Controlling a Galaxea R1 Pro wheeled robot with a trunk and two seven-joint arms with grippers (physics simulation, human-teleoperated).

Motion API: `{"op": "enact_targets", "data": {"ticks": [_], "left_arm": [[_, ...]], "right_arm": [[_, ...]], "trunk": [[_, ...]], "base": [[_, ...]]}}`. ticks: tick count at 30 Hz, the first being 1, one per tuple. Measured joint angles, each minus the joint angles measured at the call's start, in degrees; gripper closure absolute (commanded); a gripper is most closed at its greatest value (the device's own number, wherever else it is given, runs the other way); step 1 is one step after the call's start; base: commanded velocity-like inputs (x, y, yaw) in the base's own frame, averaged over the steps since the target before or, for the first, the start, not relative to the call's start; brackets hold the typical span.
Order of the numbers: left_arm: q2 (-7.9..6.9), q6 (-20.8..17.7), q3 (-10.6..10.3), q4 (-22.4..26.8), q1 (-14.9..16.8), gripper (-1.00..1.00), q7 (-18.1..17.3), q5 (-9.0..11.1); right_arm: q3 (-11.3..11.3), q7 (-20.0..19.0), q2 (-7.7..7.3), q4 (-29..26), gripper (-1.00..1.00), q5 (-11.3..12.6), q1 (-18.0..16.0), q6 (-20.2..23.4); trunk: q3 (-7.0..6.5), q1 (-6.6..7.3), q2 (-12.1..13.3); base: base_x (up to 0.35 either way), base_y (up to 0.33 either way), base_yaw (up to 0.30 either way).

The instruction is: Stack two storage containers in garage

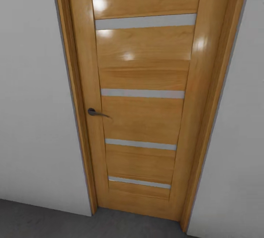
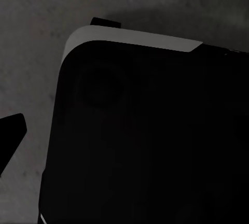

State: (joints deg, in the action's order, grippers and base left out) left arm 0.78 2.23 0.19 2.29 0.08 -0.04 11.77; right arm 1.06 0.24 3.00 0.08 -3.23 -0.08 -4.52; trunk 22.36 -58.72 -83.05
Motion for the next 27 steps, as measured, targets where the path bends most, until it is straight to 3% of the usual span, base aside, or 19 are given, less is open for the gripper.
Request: {"op": "enact_targets", "data": {"ticks": [13,27], "left_arm": [[0.0,0.01,0.0,0.0,0.0,-1.0,0.0,0.01],[0.0,0.01,0.0,0.0,0.0,-1.0,0.04,0.01]], "right_arm": [[-0.03,0.0,-0.01,0.0,-1.0,-0.19,0.0,0.03],[-0.05,0.0,-0.01,0.0,-1.0,-0.27,0.0,0.16]], "trunk": [[0.0,0.01,0.0],[0.0,-0.01,0.0]], "base": [[0.198,0.16,-0.005],[0.018,0.034,0.0]]}}
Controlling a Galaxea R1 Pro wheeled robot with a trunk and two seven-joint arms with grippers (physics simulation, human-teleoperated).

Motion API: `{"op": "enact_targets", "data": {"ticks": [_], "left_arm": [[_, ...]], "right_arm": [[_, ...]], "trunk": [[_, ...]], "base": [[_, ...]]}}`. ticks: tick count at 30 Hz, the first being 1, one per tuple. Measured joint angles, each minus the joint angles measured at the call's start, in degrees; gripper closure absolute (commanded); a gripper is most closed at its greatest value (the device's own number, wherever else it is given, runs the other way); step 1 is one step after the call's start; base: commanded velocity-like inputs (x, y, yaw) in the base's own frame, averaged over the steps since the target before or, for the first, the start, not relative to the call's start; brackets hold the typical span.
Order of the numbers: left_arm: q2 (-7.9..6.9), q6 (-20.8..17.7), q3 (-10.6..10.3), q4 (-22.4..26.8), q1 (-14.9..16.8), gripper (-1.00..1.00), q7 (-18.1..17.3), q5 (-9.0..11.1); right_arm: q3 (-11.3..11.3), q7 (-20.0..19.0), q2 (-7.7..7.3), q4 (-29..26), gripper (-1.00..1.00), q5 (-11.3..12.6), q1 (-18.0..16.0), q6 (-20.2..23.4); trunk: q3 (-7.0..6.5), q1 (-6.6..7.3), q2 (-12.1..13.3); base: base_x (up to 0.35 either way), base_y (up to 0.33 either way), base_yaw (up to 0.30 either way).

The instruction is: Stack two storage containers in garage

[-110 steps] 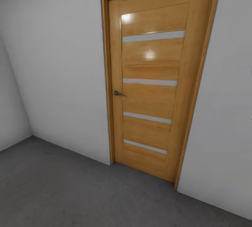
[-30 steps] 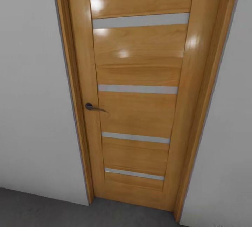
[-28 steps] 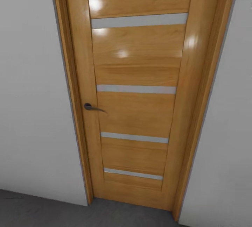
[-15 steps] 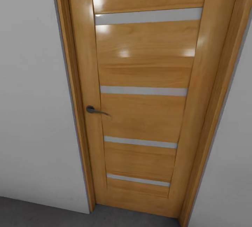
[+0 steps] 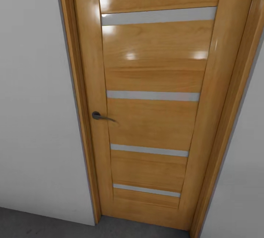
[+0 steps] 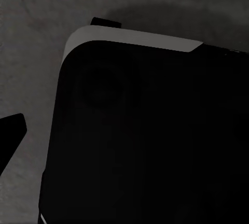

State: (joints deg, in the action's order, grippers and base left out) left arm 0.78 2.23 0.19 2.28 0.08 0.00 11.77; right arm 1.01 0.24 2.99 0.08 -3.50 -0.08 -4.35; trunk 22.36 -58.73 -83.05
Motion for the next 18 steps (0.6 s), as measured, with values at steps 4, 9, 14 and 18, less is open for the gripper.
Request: {"op": "enact_targets", "data": {"ticks": [4,9,14,18], "left_arm": [[0.0,0.0,0.0,0.0,0.0,-1.0,0.0,0.0],[0.0,0.0,0.0,0.0,0.0,-1.0,0.0,0.0],[0.0,0.0,0.0,0.0,0.0,-1.0,0.0,0.0],[0.0,0.0,0.0,0.0,0.0,-1.0,0.03,0.01]], "right_arm": [[0.0,0.0,0.0,0.0,-1.0,0.0,0.0,-0.09],[-0.12,0.0,0.0,0.0,-1.0,0.0,0.0,-0.13],[-0.3,0.01,0.04,0.0,-1.0,-0.05,0.0,0.05],[-0.35,0.0,0.08,0.0,-1.0,-0.12,0.0,0.1]], "trunk": [[0.0,0.0,0.0],[0.0,0.0,0.0],[0.0,0.0,0.0],[0.0,0.0,0.0]], "base": [[0.0,0.013,0.0],[0.0,0.003,0.0],[0.0,0.0,0.0],[0.0,0.0,0.0]]}}
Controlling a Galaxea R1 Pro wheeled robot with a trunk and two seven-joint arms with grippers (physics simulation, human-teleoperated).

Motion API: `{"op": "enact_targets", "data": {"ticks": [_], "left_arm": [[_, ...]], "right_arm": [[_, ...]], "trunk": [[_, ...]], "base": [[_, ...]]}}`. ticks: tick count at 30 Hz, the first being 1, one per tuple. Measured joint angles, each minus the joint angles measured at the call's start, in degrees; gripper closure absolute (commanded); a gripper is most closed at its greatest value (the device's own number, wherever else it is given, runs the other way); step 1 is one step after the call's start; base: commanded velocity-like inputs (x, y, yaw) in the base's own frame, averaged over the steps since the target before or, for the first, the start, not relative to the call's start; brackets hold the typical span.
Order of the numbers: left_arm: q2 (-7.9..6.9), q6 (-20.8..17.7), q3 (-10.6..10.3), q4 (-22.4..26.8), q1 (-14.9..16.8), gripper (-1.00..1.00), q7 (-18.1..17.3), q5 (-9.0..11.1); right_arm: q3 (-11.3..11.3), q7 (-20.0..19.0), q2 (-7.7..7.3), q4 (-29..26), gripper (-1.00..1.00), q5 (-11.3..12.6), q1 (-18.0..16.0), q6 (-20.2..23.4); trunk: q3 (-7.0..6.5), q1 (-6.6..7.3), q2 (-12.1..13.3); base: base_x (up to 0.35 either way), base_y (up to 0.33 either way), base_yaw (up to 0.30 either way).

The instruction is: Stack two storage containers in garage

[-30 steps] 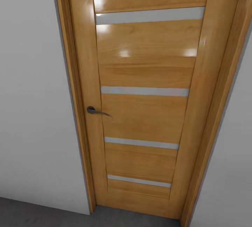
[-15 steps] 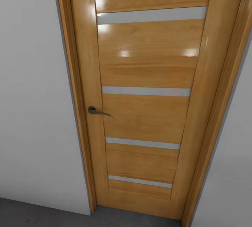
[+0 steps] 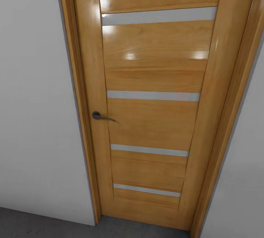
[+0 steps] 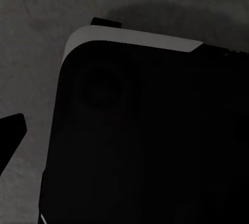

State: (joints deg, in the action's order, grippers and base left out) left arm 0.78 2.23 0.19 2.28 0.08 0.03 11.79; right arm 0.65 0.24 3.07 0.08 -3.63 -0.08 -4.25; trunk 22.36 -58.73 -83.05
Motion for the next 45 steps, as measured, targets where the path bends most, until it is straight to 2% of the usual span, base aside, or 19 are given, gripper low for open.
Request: {"op": "enact_targets", "data": {"ticks": [26,29,35,39,42,45], "left_arm": [[0.09,0.0,0.08,0.0,0.0,-1.0,0.37,0.09],[0.09,0.01,0.08,-0.01,0.0,-1.0,0.37,0.09],[0.09,0.01,0.08,-0.01,0.0,-1.0,0.37,0.09],[0.09,0.0,0.07,-0.01,0.0,-1.0,0.37,0.09],[0.09,0.0,0.08,-0.01,0.0,-1.0,0.37,0.09],[0.09,0.01,0.07,-0.02,0.0,-1.0,0.37,0.09]], "right_arm": [[-0.03,-0.07,-0.28,-0.02,-1.0,-0.19,0.0,0.15],[-0.08,-0.28,-0.62,-5.58,-1.0,-0.57,-0.01,0.11],[-0.03,-0.53,-2.59,-12.11,-1.0,-0.63,-0.01,0.26],[-0.03,-0.6,-3.09,-15.93,-1.0,-0.9,-0.01,0.79],[0.02,-0.63,-3.31,-21.72,-1.0,-2.33,0.01,2.49],[0.08,-0.68,-3.33,-29.57,-1.0,-3.93,-0.01,6.31]], "trunk": [[0.0,0.0,0.0],[-0.01,0.0,0.0],[-0.01,0.0,0.0],[-0.01,0.0,0.0],[-0.01,0.0,0.0],[-0.02,0.0,0.0]], "base": [[0.0,0.0,0.0],[0.0,0.0,0.0],[0.0,0.0,0.0],[0.0,0.0,0.0],[0.0,0.0,0.0],[0.0,0.0,0.0]]}}
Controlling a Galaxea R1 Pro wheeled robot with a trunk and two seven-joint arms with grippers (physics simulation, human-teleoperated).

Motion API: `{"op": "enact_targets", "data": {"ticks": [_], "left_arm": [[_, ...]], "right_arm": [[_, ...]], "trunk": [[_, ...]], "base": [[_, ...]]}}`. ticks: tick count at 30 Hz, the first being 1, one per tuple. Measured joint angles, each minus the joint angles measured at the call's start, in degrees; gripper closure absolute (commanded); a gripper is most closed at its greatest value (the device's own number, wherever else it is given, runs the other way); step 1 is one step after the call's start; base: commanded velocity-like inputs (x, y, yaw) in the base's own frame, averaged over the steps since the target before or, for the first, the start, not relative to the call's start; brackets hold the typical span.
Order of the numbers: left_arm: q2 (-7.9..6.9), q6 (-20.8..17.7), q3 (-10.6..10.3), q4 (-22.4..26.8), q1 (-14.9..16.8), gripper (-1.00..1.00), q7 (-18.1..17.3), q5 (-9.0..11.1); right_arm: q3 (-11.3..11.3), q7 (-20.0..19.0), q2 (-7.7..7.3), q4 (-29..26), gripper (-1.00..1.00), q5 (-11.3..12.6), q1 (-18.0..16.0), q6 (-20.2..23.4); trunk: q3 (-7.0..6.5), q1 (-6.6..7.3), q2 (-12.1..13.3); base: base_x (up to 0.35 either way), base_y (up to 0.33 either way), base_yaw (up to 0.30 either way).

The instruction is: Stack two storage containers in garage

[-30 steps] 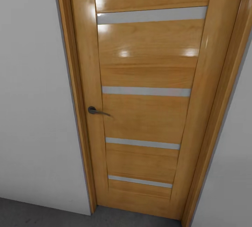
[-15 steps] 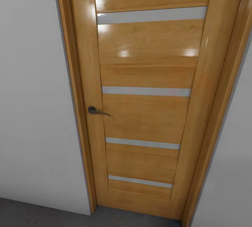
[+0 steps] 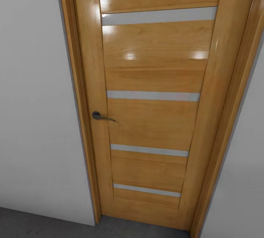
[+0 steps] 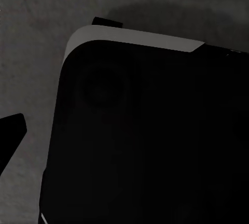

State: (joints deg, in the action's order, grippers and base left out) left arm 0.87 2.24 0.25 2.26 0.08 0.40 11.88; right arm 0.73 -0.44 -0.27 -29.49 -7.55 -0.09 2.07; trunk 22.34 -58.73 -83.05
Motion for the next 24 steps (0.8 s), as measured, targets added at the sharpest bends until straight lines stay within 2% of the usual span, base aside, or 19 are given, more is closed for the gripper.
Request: {"op": "enact_targets", "data": {"ticks": [3,8,9,10,13,16,21,24], "left_arm": [[0.0,0.0,0.01,0.0,0.0,-1.0,0.0,0.0],[0.0,0.0,-0.01,0.0,0.0,-1.0,0.0,0.0],[0.0,0.0,-0.01,0.01,0.0,-1.0,0.0,0.0],[0.0,0.0,-0.03,0.0,0.0,-1.0,0.0,0.0],[0.0,0.0,-0.03,0.0,0.0,-1.0,0.0,0.0],[0.0,0.0,-0.03,0.0,0.0,-1.0,0.0,0.0],[0.01,0.0,-0.03,0.0,0.0,-1.0,0.0,0.0],[0.01,0.0,-0.03,0.0,0.01,-1.0,0.0,0.0]], "right_arm": [[0.1,-0.02,-0.04,-6.68,-1.0,-0.54,0.01,4.42],[0.28,-0.09,-0.01,-21.86,-1.0,-1.09,0.0,13.49],[0.3,-0.1,0.0,-25.31,-1.0,-1.15,0.0,15.69],[0.33,-0.11,0.0,-32.99,-1.0,-1.25,-0.07,21.96],[0.32,-0.15,0.05,-41.48,-1.0,-1.3,-0.65,27.58],[0.0,-0.24,0.11,-49.88,-1.0,-1.37,-2.9,34.13],[-1.91,-0.22,0.25,-53.78,-1.0,-1.48,-7.6,41.19],[-4.89,-0.06,0.5,-54.78,-1.0,-1.63,-12.39,46.07]], "trunk": [[0.0,0.0,0.0],[0.0,0.0,0.0],[0.0,0.0,0.0],[0.0,0.0,0.0],[0.0,0.0,0.0],[0.0,0.0,0.0],[0.0,0.0,0.0],[0.0,0.0,0.0]], "base": [[0.0,0.0,0.0],[0.0,0.0,0.0],[0.0,0.0,0.0],[0.0,0.0,0.0],[0.0,0.0,0.0],[0.0,0.0,0.0],[0.0,0.0,0.0],[0.0,0.0,0.0]]}}
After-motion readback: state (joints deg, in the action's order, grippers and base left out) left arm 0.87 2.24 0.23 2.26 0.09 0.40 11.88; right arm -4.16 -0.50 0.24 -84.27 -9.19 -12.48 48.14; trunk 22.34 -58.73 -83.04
